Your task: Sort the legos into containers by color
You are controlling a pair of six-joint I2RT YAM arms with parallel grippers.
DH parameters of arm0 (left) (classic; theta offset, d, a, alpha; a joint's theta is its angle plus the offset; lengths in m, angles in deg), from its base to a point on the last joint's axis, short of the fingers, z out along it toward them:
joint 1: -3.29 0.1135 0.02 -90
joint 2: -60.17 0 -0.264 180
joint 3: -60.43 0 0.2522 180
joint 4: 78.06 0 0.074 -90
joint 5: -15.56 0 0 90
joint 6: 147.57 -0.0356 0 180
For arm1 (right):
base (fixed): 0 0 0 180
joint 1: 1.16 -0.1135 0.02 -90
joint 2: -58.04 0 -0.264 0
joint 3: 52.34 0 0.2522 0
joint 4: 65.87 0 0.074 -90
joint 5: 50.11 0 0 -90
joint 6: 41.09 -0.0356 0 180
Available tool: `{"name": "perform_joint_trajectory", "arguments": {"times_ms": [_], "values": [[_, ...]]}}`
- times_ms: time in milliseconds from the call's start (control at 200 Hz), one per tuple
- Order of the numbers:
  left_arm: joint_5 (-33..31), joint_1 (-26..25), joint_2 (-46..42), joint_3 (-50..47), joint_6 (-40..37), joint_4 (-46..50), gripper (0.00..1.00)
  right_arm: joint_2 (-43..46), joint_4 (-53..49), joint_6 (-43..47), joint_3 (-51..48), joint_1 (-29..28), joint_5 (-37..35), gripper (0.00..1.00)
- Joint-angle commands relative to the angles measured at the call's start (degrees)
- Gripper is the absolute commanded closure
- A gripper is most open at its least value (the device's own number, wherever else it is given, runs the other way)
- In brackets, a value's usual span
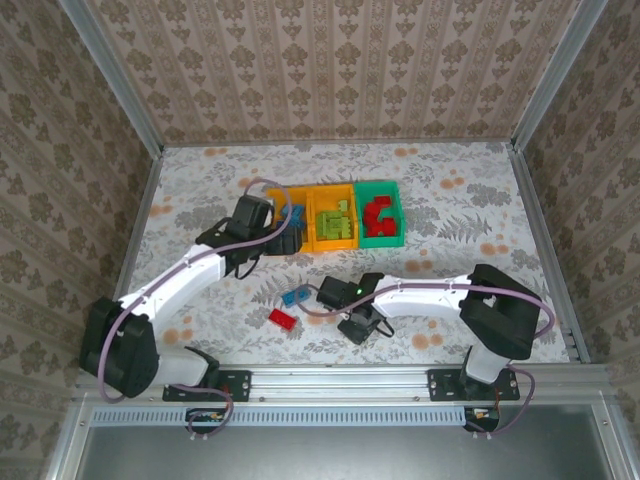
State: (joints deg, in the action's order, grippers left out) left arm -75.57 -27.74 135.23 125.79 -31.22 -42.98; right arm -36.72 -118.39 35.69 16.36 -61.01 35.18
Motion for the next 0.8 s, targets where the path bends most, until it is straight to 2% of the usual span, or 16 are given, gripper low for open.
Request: {"name": "perform_joint_trajectory", "arguments": {"times_ms": [0,170,325,520,795], "values": [[-1.39,0.14,-2.99,-2.19,-0.02,2.95,0.00,5.19,5.49,0.40,3.01,3.92,2.37,0.68],[-2.08,-1.59,-4.60,-5.84,0.36,5.18,0.00,8.31,13.44,-3.30,6.76,15.27,8.05,0.73],[-2.89,-5.23,-4.20,-9.01,2.83,5.53,0.00,4.96,16.20,-8.35,14.52,23.73,10.50,0.72],[-4.10,-10.58,-3.09,-9.76,3.49,5.10,0.00,-8.12,12.30,-9.91,29.78,27.83,10.75,0.70],[-3.51,-12.73,-3.40,-10.74,-6.68,4.84,0.00,-24.50,6.56,-12.36,45.14,30.05,12.44,0.66]]}}
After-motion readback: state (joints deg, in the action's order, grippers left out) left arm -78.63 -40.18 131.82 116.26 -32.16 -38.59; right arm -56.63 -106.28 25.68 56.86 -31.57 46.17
